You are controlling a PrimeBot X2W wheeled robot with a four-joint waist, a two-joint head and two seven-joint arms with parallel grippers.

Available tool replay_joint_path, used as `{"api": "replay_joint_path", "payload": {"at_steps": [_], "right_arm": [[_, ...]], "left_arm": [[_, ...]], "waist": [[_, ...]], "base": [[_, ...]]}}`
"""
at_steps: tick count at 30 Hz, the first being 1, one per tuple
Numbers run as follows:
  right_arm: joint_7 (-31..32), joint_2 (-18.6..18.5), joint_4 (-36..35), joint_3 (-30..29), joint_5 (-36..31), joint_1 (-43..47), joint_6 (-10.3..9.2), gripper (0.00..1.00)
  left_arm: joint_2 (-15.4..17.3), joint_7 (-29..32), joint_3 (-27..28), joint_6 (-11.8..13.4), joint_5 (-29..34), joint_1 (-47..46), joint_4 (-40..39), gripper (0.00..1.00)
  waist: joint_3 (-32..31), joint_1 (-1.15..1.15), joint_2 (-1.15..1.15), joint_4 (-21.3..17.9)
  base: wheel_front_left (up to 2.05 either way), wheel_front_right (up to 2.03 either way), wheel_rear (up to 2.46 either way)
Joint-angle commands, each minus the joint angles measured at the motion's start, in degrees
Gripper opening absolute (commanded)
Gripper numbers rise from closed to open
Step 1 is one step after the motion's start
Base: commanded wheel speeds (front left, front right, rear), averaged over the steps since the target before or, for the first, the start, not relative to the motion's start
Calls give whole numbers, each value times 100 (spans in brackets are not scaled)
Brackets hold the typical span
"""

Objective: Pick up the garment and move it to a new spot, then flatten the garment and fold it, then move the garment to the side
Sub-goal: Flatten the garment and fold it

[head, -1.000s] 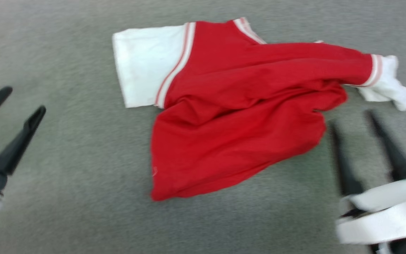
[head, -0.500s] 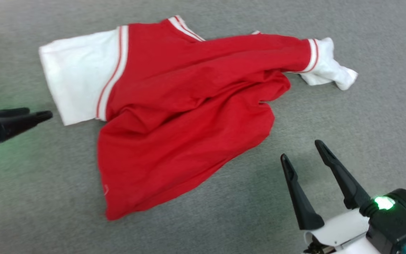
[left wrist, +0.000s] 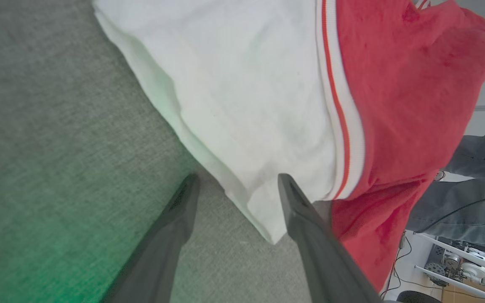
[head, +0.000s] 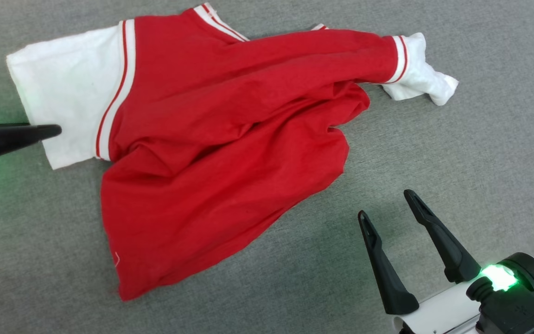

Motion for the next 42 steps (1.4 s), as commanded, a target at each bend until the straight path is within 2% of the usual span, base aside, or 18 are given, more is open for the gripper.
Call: {"api": "replay_joint_path", "payload": {"at_steps": [1, 2, 3, 15, 21, 27, 28, 29, 30, 35, 39, 42], "right_arm": [[14, 17, -31, 23, -35, -44, -8, 100], [35, 17, -42, 24, -45, -63, -8, 100], [48, 17, -50, 24, -44, -84, -9, 100], [231, 15, 164, -211, 61, -367, -9, 100], [359, 15, 233, -262, 67, -492, -8, 100], [492, 14, 266, -304, 58, -575, -8, 100], [508, 14, 275, -309, 64, -583, -8, 100], [531, 14, 283, -312, 70, -596, -8, 100], [551, 14, 297, -316, 78, -610, -8, 100], [702, 15, 487, -351, 139, -720, -9, 100], [876, 14, 708, -495, 186, -811, -8, 100], [1110, 14, 834, -655, 169, -889, -8, 100]], "left_arm": [[-220, 125, -285, -25, 55, 283, 51, 44], [-245, 123, -298, -50, 59, 293, 56, 15], [-240, 111, -301, -72, 73, 303, 73, 0], [143, -140, -194, -164, 311, 303, 658, 0], [302, -375, -215, -171, 452, 374, 685, 0], [165, -763, -209, -174, 472, 418, 767, 0], [131, -861, -213, -174, 501, 414, 745, 3], [102, -1014, -188, -174, 522, 405, 724, 42], [66, -1170, -167, -174, 528, 421, 732, 100], [7, -2168, -127, -174, 620, 745, 433, 100], [32, -3561, -50, -176, 887, 1242, 87, 100], [-20, -4593, 57, -176, 812, 1681, -228, 100]], "waist": [[-4, 0, 0, 36], [-13, 0, 0, 67], [-26, 0, 0, 95], [-390, 0, 0, 687], [-494, 0, 0, 906], [-535, 0, 0, 999], [-552, 0, 0, 1014], [-572, 0, 0, 1027], [-601, 0, 0, 1043], [-798, 0, 0, 1167], [-945, 0, 0, 1352], [-1006, 0, 0, 1551]], "base": [[0, 0, 0], [0, 0, 0], [0, 0, 0], [0, 0, 0], [0, 0, 0], [0, 0, 0], [0, 0, 0], [0, 0, 0], [0, 0, 0], [0, 0, 0], [0, 0, 0], [0, 0, 0]]}}
